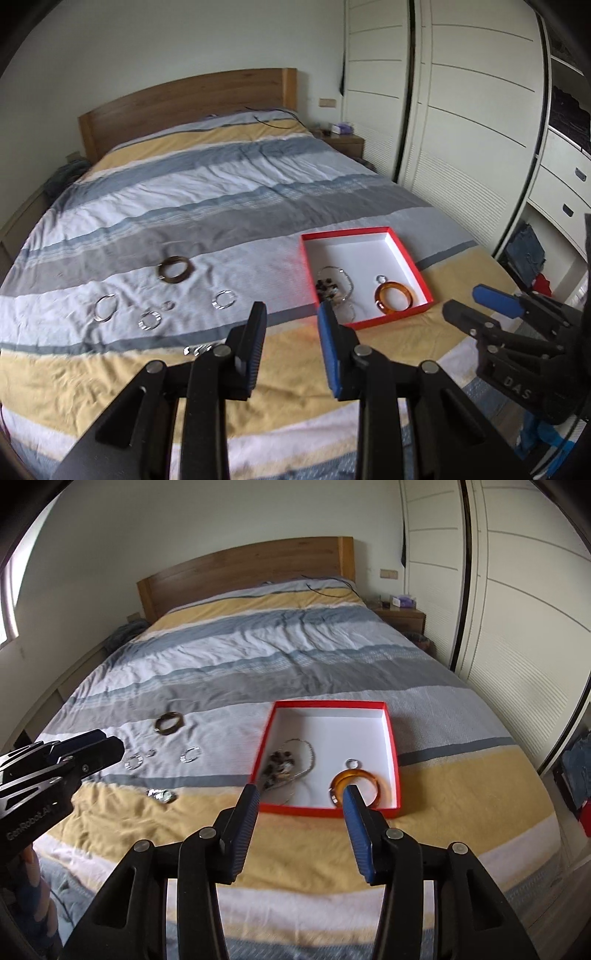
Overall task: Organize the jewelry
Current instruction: 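Withdraw both tools from the box toward the remaining jewelry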
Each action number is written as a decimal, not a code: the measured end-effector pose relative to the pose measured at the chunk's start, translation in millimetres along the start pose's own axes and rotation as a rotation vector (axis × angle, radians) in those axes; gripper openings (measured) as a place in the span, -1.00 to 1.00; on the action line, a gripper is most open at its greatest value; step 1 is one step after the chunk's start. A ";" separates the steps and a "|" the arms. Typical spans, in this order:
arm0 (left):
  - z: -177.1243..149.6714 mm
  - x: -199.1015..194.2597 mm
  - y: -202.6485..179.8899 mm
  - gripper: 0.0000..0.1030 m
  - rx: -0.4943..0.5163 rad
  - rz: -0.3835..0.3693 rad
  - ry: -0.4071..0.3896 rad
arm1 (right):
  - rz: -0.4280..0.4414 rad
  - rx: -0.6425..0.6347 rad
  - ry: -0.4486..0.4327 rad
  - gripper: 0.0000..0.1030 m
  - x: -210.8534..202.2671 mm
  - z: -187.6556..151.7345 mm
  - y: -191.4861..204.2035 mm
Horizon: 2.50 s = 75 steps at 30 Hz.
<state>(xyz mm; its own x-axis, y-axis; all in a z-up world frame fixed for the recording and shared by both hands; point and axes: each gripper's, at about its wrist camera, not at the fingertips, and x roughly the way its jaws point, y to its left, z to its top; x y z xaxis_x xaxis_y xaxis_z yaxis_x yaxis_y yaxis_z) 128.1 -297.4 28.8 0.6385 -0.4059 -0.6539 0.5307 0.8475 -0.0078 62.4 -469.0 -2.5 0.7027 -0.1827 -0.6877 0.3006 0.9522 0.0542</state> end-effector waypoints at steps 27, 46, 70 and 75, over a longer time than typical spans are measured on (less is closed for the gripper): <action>-71.0 -173.3 63.3 -0.11 -0.095 0.116 -0.244 | 0.074 -0.108 -0.127 0.06 -140.8 -56.2 102.7; -90.5 -163.7 105.7 -0.11 -0.166 0.202 -0.226 | 0.121 -0.182 -0.108 0.09 -130.8 -55.2 137.5; -109.3 -58.9 152.9 -0.11 -0.227 0.219 -0.010 | 0.143 -0.175 0.070 0.10 -27.4 -55.3 146.1; -124.0 -35.3 183.9 -0.11 -0.263 0.245 0.072 | 0.155 -0.168 0.105 0.11 -2.0 -56.5 149.6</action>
<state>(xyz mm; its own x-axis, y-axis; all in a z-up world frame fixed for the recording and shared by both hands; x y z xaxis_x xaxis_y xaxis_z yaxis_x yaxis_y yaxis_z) 134.0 -84.8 -43.3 0.6829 -0.1629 -0.7122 0.1994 0.9794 -0.0329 69.5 -312.4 -33.9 0.6587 -0.0133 -0.7523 0.0767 0.9958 0.0495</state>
